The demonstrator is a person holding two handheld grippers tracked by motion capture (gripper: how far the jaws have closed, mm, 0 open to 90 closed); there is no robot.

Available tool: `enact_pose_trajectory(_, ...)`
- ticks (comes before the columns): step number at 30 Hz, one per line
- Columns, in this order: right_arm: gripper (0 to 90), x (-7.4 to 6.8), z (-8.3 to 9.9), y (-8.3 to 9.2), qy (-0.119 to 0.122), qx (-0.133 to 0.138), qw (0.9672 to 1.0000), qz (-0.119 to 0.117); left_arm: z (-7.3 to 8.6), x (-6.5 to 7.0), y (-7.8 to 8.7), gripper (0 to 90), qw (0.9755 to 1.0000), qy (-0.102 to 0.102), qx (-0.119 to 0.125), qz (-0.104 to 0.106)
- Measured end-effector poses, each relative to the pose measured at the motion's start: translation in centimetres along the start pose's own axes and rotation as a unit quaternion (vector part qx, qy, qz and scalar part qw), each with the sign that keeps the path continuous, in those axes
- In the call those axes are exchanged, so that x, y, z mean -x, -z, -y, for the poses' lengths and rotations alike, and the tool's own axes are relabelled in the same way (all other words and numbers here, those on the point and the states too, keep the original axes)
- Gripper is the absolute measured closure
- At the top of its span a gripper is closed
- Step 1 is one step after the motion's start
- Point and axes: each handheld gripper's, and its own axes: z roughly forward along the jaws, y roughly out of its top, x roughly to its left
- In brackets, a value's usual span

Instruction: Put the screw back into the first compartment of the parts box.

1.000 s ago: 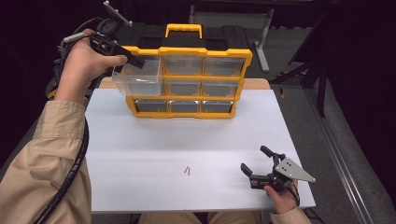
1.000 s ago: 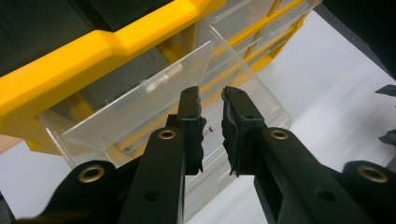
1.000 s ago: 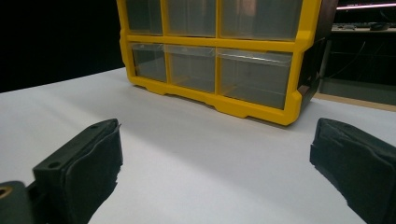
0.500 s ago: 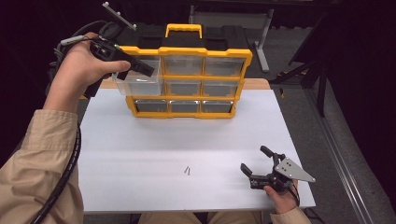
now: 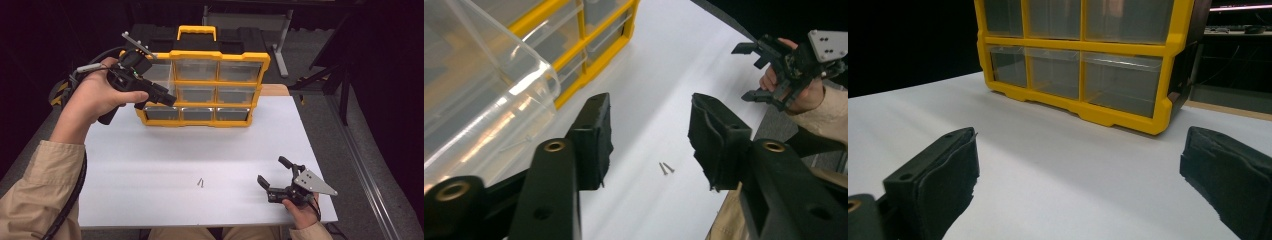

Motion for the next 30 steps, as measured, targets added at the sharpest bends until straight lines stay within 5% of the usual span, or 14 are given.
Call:
enact_pose_trajectory(19, 2.6, 0.0, 0.0, 0.0, 0.000, 0.001, 1.0000, -0.002, 4.8, 0.3, -6.0, 24.4, 0.9991, -0.025, 0.027, 0.021)
enact_pose_trajectory(30, 2.7, 0.0, 0.0, 0.0, 0.000, 0.001, 1.0000, -0.002, 7.6, 0.5, -10.2, 18.9, 0.9990, -0.030, 0.029, 0.019)
